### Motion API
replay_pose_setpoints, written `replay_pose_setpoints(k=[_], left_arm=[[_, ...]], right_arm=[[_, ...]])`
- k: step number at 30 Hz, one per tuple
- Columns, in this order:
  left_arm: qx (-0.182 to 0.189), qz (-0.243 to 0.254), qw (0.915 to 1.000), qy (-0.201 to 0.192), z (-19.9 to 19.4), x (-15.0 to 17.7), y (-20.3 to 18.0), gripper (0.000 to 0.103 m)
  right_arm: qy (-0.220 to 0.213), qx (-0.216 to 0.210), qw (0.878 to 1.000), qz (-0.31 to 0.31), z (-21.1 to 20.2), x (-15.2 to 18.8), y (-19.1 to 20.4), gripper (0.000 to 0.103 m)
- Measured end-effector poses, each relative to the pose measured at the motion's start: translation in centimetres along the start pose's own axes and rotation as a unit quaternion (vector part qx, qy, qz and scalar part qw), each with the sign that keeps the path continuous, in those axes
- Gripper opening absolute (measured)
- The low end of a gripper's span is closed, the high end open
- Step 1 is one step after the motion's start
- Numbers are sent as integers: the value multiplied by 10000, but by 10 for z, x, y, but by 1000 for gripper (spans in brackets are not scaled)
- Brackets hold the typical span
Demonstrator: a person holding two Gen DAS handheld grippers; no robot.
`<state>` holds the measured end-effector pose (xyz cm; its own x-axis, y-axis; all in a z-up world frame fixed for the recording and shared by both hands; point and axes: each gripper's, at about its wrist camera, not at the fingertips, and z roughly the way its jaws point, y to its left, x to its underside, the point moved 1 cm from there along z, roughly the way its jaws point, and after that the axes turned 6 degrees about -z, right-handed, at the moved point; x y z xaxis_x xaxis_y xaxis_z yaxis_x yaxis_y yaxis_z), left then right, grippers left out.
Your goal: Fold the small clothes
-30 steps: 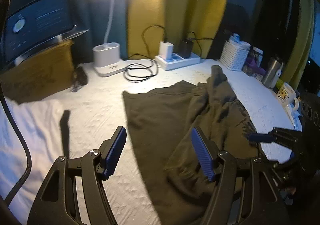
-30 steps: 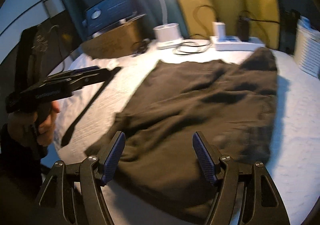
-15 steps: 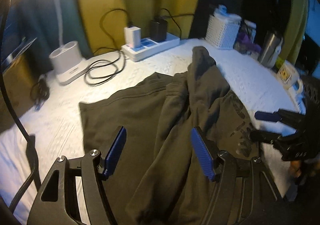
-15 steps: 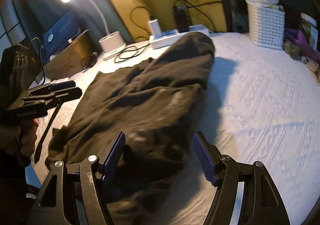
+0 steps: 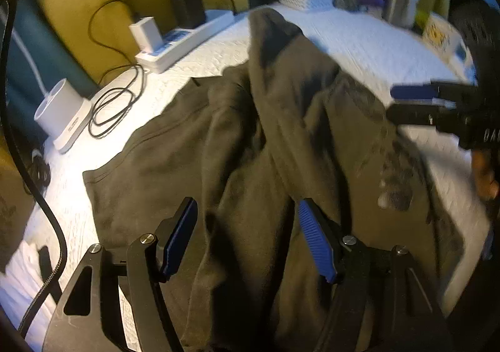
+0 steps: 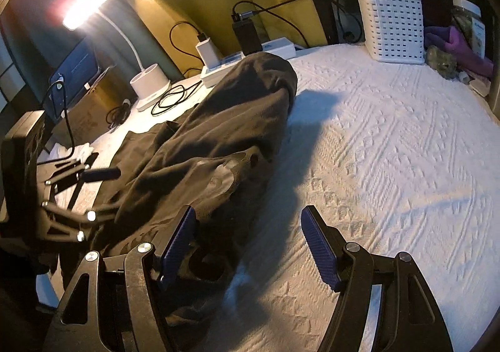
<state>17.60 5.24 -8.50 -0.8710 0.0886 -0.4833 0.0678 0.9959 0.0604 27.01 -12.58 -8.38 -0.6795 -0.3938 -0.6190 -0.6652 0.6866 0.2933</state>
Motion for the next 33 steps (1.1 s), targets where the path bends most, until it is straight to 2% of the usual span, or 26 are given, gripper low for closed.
replay_pose_setpoints(k=[3,7,8,9,11,14,18,21,24,26,28,29,30,31,32,33], left_arm=[[-156,35,9998,115,12,-2,0,67],[-351,190,9992,-98,16,-12,2,67],[-417,277,9986,-195,15,-12,2,58],[-441,349,9981,-242,15,-12,2,31],[-305,242,9990,-239,12,-11,7,12],[-416,-57,9980,-476,1,-6,21,9],[-424,-919,9924,-702,-15,9,59,9],[-636,-1578,9827,-731,-20,26,90,5],[-585,-2327,9688,-614,-21,45,120,6],[-631,-2535,9640,-503,-20,54,131,6],[-438,-2516,9649,-613,-26,54,132,6],[-327,-2466,9661,-692,-31,52,131,12],[-273,-2405,9673,-759,-34,49,129,31],[-232,-2334,9686,-830,-36,45,126,46],[-180,-2282,9692,-914,-37,41,124,70],[-132,-2251,9694,-974,-37,37,123,74]], right_arm=[[1,-9,10000,-6,0,1,1,72],[-30,34,10000,35,-4,2,0,72],[-36,56,10000,60,-5,3,-1,72],[-42,80,9999,91,-8,6,-3,72],[-36,117,9998,136,-9,7,-5,72],[2,172,9997,188,-9,9,-7,72],[49,184,9997,152,-5,7,-2,72],[76,173,9998,29,0,6,6,72],[139,131,9998,-98,6,6,17,72],[188,116,9996,-151,11,6,23,72],[226,136,9995,-188,14,6,26,72],[229,148,9994,-190,15,6,27,72],[227,157,9994,-187,15,5,27,72],[221,173,9994,-182,15,4,27,72],[214,193,9994,-177,15,4,27,72],[206,206,9994,-172,15,3,27,72]])
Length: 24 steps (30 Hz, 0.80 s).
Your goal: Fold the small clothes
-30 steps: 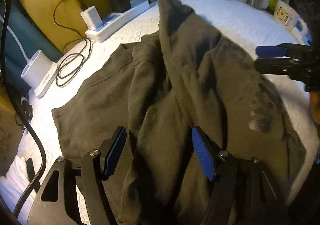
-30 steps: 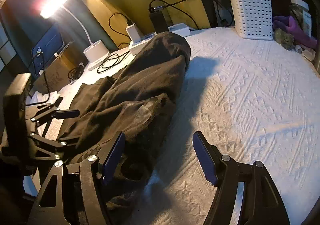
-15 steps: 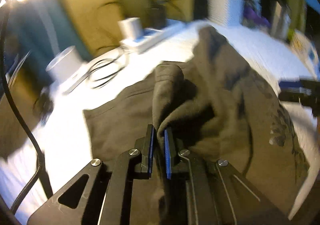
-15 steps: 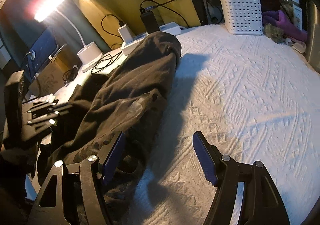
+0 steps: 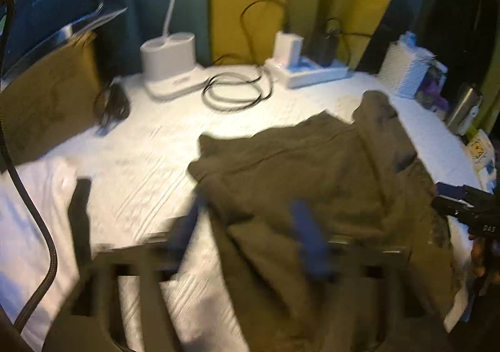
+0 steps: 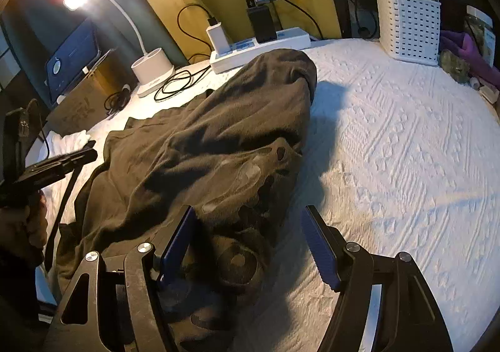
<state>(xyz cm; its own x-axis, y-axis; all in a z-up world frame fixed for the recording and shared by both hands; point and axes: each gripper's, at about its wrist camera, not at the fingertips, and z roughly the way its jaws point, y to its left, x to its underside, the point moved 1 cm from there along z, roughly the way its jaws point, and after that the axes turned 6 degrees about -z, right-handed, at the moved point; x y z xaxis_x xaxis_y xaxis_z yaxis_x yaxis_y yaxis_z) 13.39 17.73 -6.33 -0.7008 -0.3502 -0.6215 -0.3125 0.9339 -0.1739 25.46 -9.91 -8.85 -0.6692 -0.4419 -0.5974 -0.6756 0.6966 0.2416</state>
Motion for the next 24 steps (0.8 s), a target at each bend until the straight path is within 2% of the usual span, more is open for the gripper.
replay_pose_setpoints(k=[2,5,6,7,8,9,14,19,20,21,22,23,24], left_arm=[[92,100,9999,19,9,-4,-2,74],[127,145,9995,249,33,-9,-2,71],[158,126,9994,285,38,-9,-1,52],[164,142,9992,333,43,-10,-1,39],[135,161,9991,364,46,-10,0,17],[111,180,9992,337,46,-11,0,2],[-70,189,9998,-66,34,-26,11,1],[-69,-31,9995,320,42,-29,22,3],[-109,-63,9993,350,37,-27,22,9],[-126,-58,9994,309,31,-25,20,26],[-77,-63,9997,244,22,-23,18,38],[68,-99,9998,161,10,-19,15,58],[232,-115,9996,75,-3,-15,11,63]], right_arm=[[-12,23,10000,7,-1,-1,0,72],[-4,47,10000,13,0,-1,-1,72],[6,57,10000,15,0,-1,-2,72],[18,67,10000,23,1,-1,-3,72],[29,77,10000,38,1,-1,-4,72],[40,89,9999,58,2,-2,-6,72],[66,120,9999,79,5,-5,-10,72],[68,105,9999,-14,7,-9,-2,72],[53,90,9999,-45,6,-9,1,72],[48,82,9999,-61,6,-9,3,72],[45,80,9999,-75,5,-8,5,72],[42,80,9999,-85,4,-7,7,72],[41,82,9999,-91,4,-6,8,72]])
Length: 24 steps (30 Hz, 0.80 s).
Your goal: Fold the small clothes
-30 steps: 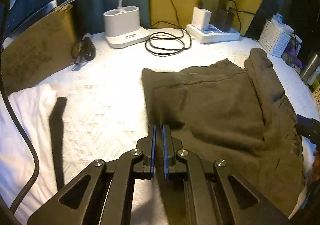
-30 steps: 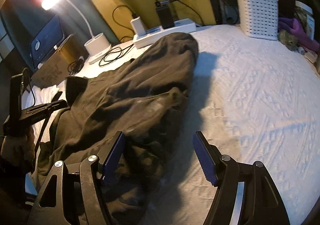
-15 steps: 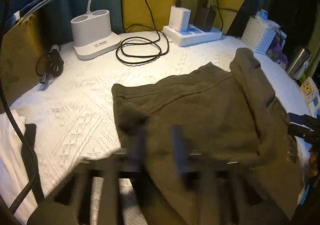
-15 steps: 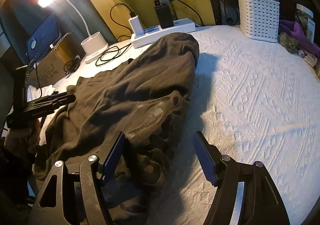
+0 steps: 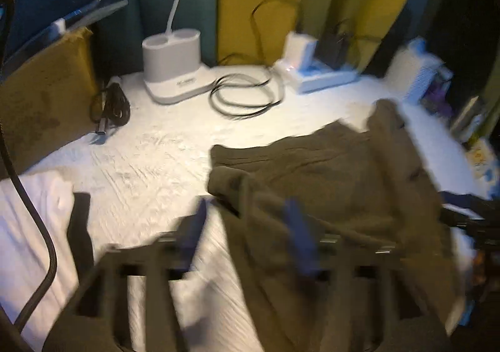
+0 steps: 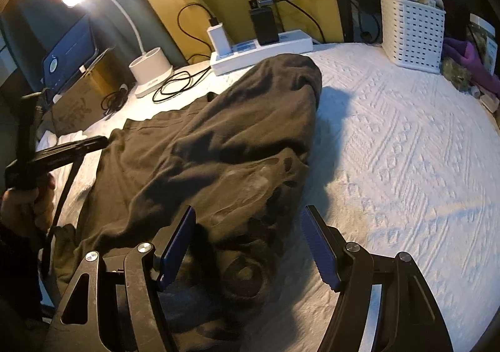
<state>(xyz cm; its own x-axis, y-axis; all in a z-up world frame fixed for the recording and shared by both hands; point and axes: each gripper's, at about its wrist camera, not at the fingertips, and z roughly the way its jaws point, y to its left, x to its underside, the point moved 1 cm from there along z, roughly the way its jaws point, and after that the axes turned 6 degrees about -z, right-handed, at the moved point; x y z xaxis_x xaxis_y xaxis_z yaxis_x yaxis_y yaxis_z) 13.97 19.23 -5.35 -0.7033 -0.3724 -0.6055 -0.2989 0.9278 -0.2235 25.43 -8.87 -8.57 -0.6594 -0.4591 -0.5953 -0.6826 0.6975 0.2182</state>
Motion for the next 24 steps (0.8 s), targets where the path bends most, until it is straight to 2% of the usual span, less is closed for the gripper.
replay_pose_setpoints(k=[4,6,11,15,16,18,20,24], left_arm=[[416,156,9990,-8,-34,22,-17,63],[576,198,9980,140,-41,38,-26,63],[652,128,9963,550,-43,83,-33,63],[838,-40,9946,602,-48,105,-32,62],[895,-26,9945,548,-50,109,-34,58],[906,51,9946,510,-50,116,-37,19],[843,77,9953,464,-52,121,-40,10],[817,94,9964,220,-72,126,-41,7]], right_arm=[[-10,10,10000,-44,-5,6,8,72],[-41,-8,10000,-81,-9,9,13,72],[-119,-16,9998,-155,-23,21,25,72],[-121,1,9997,-198,-31,32,31,72],[-123,5,9997,-207,-35,36,33,72],[-136,1,9997,-223,-39,41,36,72],[-152,7,9996,-232,-44,48,39,72],[-180,0,9996,-217,-51,58,42,72]])
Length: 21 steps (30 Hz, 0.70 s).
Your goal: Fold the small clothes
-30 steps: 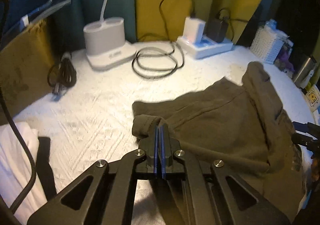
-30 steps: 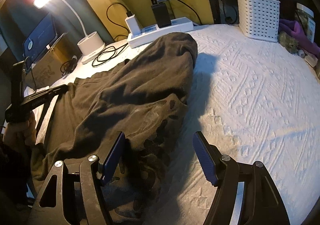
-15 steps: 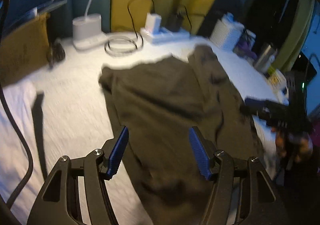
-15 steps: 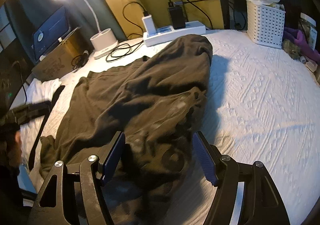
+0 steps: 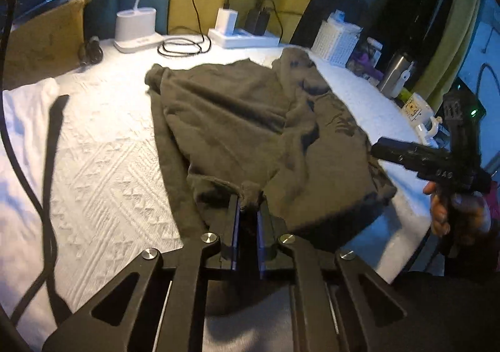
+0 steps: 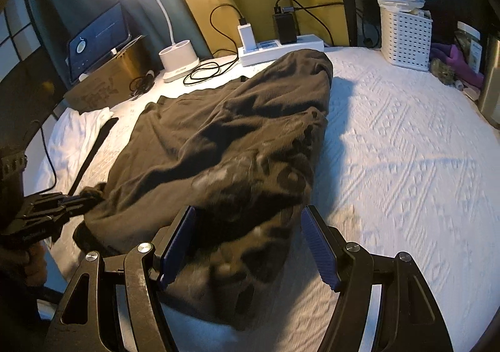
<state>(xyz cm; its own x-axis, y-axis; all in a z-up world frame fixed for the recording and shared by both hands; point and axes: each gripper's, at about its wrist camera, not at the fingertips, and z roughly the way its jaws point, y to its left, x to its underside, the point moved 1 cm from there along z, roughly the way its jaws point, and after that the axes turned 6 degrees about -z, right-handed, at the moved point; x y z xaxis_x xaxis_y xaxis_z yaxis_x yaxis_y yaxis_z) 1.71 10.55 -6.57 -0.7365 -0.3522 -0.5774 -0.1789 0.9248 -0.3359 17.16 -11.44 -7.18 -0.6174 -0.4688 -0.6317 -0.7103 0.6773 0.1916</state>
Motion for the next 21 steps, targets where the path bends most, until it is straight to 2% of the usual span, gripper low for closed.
replay_pose_setpoints(k=[8,14,16,18,21], left_arm=[[-208,-311,9990,224,-2,34,13,7],[-141,-380,9985,356,-17,30,11,12],[-250,-330,9986,339,-24,25,10,24],[-379,-283,9988,160,-34,16,9,45],[-415,-299,9987,-41,-40,3,8,49]], right_arm=[[233,-94,9996,-88,10,18,5,72],[282,-150,9995,-42,11,24,-4,72],[243,-161,9996,-32,9,23,-7,72],[213,-178,9996,-21,8,20,-9,72],[164,-205,9997,1,7,15,-14,72]])
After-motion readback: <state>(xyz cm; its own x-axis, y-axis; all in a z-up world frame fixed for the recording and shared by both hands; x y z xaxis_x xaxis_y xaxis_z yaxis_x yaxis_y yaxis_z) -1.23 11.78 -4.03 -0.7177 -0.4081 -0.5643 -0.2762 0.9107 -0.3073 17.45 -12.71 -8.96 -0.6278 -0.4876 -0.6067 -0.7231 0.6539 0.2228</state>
